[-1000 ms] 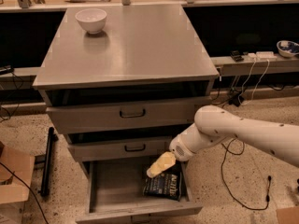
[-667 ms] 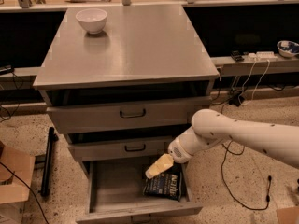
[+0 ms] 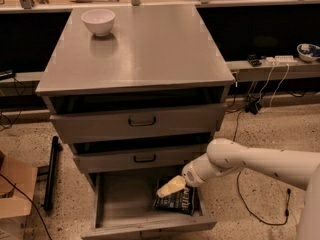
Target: Pick blue chip bag from bottom drawer and place on counter
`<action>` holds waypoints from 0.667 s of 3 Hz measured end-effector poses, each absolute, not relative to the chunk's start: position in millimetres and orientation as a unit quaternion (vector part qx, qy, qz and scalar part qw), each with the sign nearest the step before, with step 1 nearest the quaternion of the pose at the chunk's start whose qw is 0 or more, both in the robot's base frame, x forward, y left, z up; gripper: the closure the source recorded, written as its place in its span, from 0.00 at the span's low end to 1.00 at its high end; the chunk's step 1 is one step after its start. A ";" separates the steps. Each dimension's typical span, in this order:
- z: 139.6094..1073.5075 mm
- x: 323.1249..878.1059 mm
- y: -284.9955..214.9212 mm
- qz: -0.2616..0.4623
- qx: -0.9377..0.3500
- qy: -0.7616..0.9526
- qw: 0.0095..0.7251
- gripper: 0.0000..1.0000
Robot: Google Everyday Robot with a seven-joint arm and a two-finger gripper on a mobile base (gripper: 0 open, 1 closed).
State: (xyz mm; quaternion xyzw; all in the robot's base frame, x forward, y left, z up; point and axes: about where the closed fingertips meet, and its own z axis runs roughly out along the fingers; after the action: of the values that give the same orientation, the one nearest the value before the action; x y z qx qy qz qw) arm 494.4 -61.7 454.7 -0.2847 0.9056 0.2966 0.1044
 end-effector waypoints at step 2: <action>404.3 494.8 -64.3 0.335 -0.240 0.905 0.104 0.00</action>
Offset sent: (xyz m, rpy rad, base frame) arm 0.0050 -0.0046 -0.0335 0.0618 0.0239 -0.0630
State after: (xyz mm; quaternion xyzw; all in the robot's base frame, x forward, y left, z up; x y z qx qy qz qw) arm 494.8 -64.3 404.3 -0.2396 0.9053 0.3349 0.1037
